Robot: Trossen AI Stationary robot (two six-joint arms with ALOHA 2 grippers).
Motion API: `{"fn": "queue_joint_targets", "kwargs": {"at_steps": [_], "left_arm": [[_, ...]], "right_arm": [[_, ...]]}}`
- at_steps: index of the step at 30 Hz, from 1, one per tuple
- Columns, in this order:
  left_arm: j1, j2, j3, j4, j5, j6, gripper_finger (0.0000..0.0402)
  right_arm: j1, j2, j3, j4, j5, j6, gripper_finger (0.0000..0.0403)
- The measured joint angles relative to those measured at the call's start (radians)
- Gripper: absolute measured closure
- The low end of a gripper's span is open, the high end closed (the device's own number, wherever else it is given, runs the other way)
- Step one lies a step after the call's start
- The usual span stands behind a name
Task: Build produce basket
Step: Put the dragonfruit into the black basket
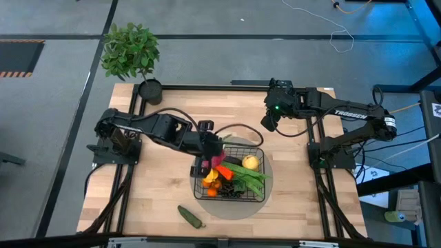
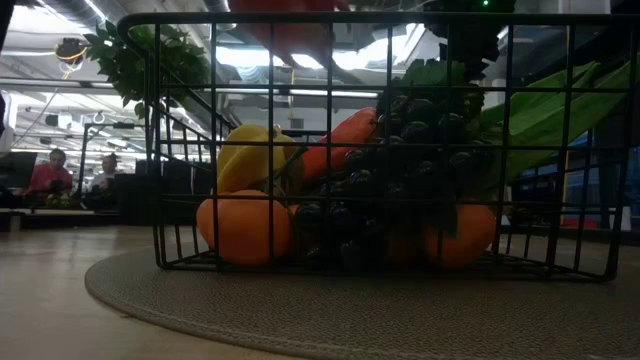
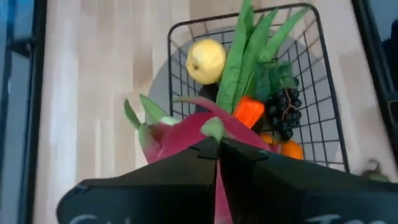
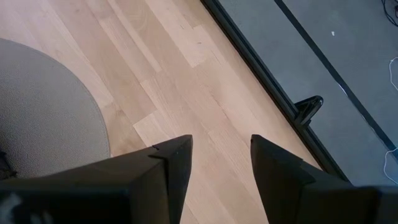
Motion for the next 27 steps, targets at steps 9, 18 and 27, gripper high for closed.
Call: {"fn": "queue_joint_targets", "kwargs": {"at_steps": [9, 18, 27], "left_arm": [[-0.028, 0.020, -0.001, -0.001, 0.002, 0.264, 0.0401], [-0.028, 0.029, -0.004, 0.000, 0.000, 0.493, 0.0401], [-0.028, 0.029, -0.015, 0.000, -0.003, 0.528, 0.0401]], "right_arm": [[0.000, 0.000, 0.000, 0.002, 0.000, 0.000, 0.0248], [0.000, 0.000, 0.000, 0.002, 0.000, -0.001, 0.0248], [0.000, 0.000, 0.000, 0.002, 0.000, -0.003, 0.0248]]}}
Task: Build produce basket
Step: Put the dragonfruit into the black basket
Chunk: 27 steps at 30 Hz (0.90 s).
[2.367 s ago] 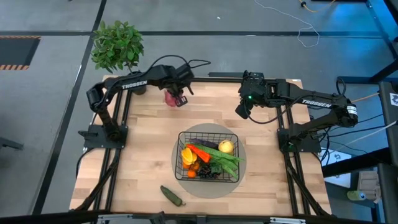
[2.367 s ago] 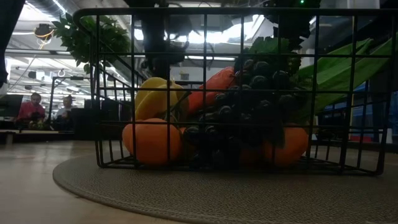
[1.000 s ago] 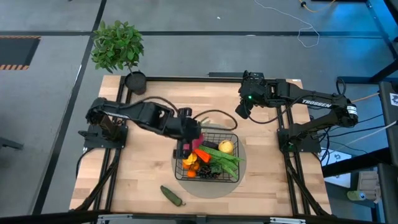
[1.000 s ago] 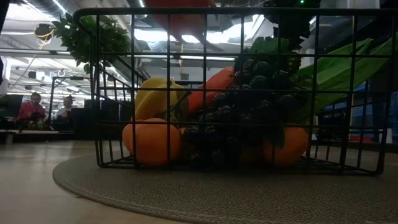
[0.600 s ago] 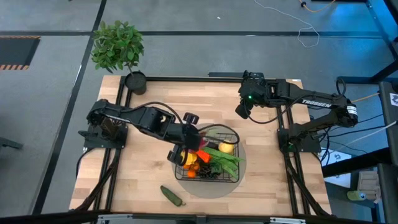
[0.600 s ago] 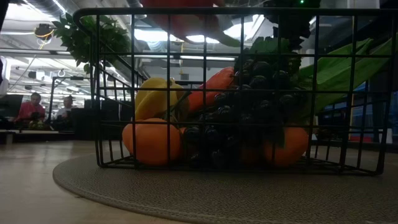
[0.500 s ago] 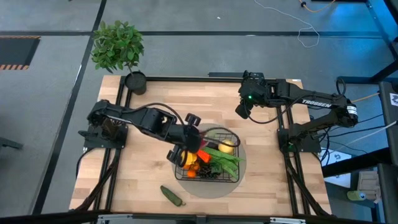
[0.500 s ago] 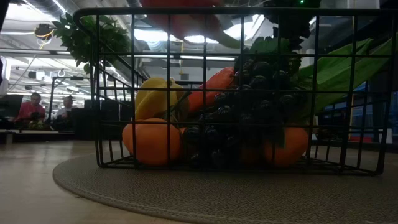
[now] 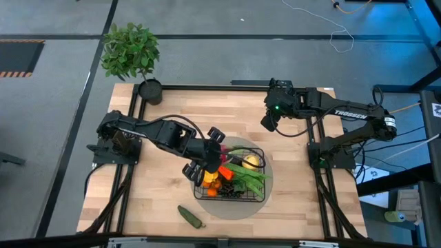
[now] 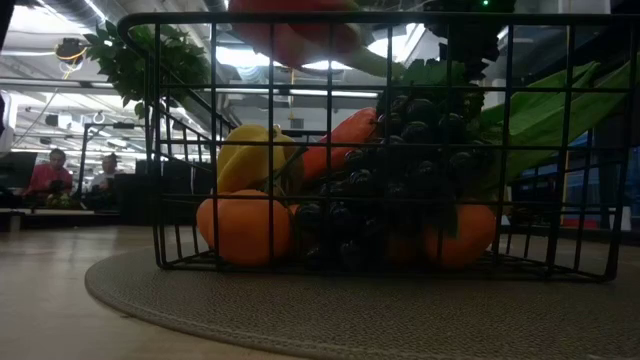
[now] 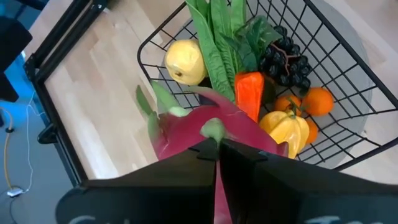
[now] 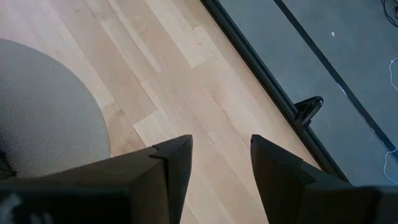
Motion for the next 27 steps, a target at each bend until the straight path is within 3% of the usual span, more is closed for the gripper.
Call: {"fn": "queue_joint_targets", "kwargs": {"at_steps": [18, 27], "left_arm": [[0.000, 0.000, 0.000, 0.039, -0.024, -0.008, 0.0397], [0.000, 0.011, 0.000, 0.049, -0.025, -0.035, 0.0303]], "right_arm": [[0.000, 0.000, 0.000, 0.000, -0.002, 0.000, 0.0248], [0.000, 0.000, 0.000, 0.000, -0.002, 0.000, 0.0248]]}}
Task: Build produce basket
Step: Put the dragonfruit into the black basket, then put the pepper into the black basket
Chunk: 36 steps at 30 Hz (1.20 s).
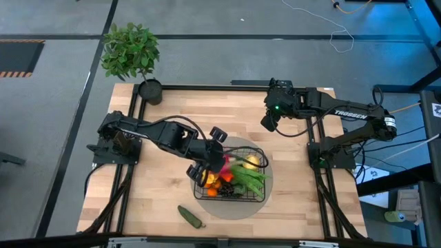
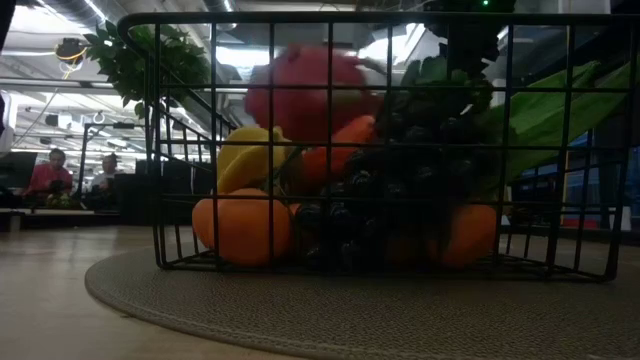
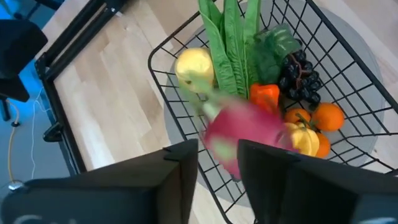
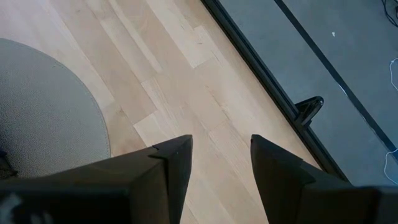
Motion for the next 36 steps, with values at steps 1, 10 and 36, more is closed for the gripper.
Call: {"fn": "queue_joint_targets", "kwargs": {"at_steps": [1, 10, 36], "left_arm": [[0.000, 0.000, 0.000, 0.000, 0.000, 0.000, 0.0296], [0.005, -0.001, 0.000, -0.013, 0.001, -0.256, 0.0286], [0.005, -0.002, 0.000, -0.422, 0.001, -0.624, 0.0287]], "right_arm": [[0.000, 0.000, 0.000, 0.000, 0.000, 0.000, 0.0248], [0.000, 0.000, 0.000, 0.000, 0.000, 0.001, 0.0248], [0.020, 0.000, 0.000, -0.148, -0.094, 0.107, 0.0248]]}}
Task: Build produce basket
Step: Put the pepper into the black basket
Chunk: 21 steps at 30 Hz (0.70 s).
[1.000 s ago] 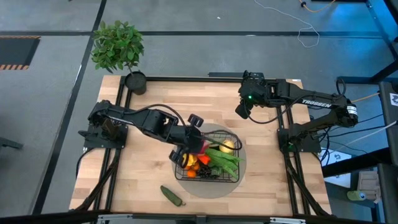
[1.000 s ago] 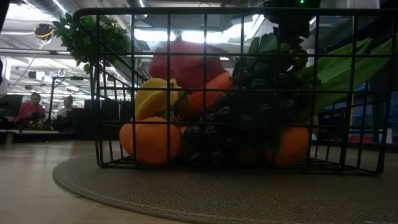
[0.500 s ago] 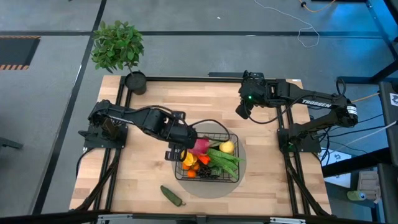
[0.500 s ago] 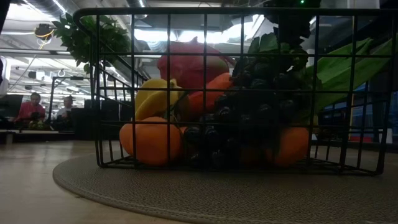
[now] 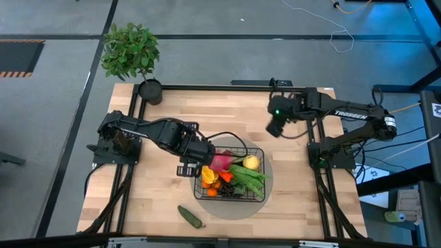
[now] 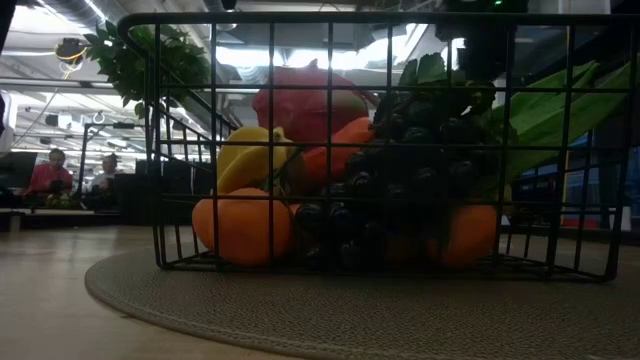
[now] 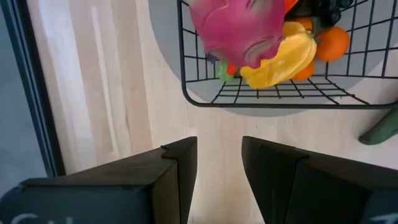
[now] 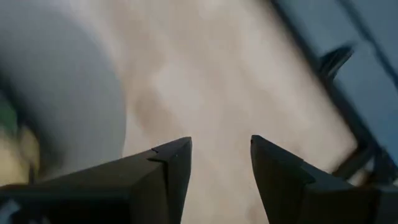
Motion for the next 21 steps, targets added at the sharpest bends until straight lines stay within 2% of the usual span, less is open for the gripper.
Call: {"fn": "queue_joint_targets", "kwargs": {"at_steps": [3, 5, 9, 14, 18, 21], "left_arm": [[0.000, 0.000, 0.000, -0.003, 0.000, -0.003, 0.0287], [0.000, 0.000, 0.000, -0.003, 0.000, -0.004, 0.0287], [0.000, 0.000, 0.000, -0.003, 0.000, -0.003, 0.0287], [0.000, 0.000, 0.000, -0.002, 0.000, -0.004, 0.0287], [0.000, 0.000, 0.000, -0.002, -0.001, 0.010, 0.0287], [0.000, 0.000, 0.000, 0.007, -0.004, 0.028, 0.0287]], "right_arm": [[0.036, -0.001, 0.000, -0.131, -0.073, -0.039, 0.0248], [0.070, -0.011, 0.000, -0.176, -0.078, -0.002, 0.0248], [0.161, -0.075, 0.000, -0.201, -0.018, 0.052, 0.0248], [0.309, -0.255, 0.000, -0.225, 0.098, 0.153, 0.0248], [0.434, -0.431, -0.062, -0.105, 0.254, 0.167, 0.0248], [0.491, -0.562, -0.180, 0.088, 0.338, 0.079, 0.0248]]}}
